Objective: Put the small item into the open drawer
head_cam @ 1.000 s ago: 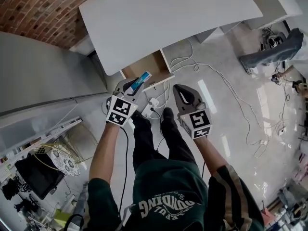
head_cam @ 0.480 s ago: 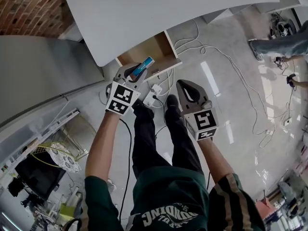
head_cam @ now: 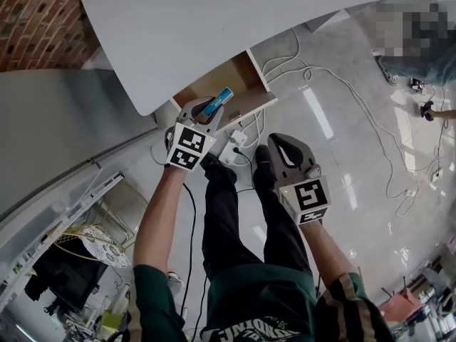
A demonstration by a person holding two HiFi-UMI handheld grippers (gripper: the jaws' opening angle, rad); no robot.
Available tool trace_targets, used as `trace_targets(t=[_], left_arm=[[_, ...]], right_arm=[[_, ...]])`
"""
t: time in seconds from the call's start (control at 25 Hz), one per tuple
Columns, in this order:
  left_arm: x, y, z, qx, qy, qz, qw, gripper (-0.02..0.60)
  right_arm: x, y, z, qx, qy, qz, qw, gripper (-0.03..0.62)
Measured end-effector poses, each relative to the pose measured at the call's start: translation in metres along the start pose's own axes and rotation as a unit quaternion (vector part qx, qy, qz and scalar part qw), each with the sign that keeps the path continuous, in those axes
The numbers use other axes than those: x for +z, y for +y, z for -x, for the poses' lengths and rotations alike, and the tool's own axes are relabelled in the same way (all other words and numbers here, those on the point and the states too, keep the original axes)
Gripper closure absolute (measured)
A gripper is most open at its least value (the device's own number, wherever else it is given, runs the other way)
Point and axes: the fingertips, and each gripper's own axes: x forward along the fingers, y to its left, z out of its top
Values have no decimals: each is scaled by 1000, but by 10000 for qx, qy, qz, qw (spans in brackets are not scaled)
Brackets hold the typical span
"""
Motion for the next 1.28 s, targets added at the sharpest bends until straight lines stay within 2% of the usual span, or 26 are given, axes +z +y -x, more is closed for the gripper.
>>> trace_targets(t=[0.28,0.44,0.64,0.76,0.88,1.04,1.28], left_arm=[[-20,10,-35,-121,318,-378,9987,492],[-28,13,-55,-275,385,-372,9982,492],[-38,15,-81,-412,480,-563,9964,492],[-54,7,-88,-551,569,-444,9959,492],[-58,11,-95,-683,572,-354,9954,492],[-64,6,-104,-880,642,-218,9938,492],[-67,11,-108,-849,808,-225,9929,491]], right_arm=[[-17,-1,-11,61,91,-122,9999,569],[-29,-12,-13,-83,79,-328,9994,569],[-56,-18,-22,-98,251,-517,9983,569],[-71,-16,-20,-125,390,-644,9971,569],[-72,-17,-26,-125,308,-703,9970,569],[-80,-20,-27,-117,473,-774,9958,569],[-95,-25,-25,-127,573,-745,9955,569]])
